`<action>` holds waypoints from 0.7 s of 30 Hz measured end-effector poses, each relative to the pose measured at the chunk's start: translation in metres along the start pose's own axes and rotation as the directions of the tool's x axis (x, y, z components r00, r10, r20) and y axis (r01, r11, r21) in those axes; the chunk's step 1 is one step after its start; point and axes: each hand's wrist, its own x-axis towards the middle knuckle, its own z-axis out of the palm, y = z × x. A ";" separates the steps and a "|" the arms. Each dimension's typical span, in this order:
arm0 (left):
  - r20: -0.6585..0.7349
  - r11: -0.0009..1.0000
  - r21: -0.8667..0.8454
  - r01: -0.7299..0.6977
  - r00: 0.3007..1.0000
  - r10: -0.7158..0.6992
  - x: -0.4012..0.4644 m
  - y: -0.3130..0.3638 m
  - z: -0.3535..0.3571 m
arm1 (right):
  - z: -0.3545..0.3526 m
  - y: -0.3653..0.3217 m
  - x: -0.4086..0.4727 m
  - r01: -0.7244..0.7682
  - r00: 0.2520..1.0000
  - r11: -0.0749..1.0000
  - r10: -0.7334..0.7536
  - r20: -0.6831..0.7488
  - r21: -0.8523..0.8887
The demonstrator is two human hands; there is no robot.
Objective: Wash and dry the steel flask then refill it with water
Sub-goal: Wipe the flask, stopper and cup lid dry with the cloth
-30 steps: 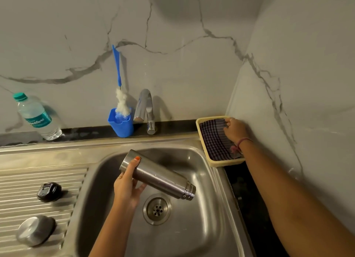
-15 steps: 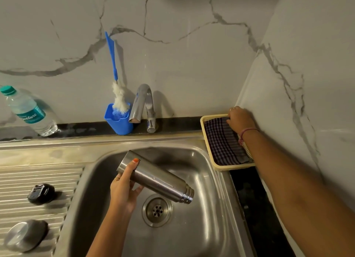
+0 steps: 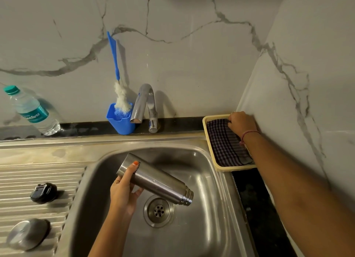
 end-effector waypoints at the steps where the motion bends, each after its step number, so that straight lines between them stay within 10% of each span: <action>1: 0.000 1.000 -0.001 0.000 1.000 0.000 0.000 0.000 0.000 | 0.000 0.000 -0.001 -0.001 1.000 1.000 0.001 0.006 -0.001; 21: -0.009 0.998 -0.052 -0.022 1.000 0.021 -0.003 0.006 -0.008 | -0.068 0.002 -0.104 0.031 0.997 0.938 -0.055 0.059 0.346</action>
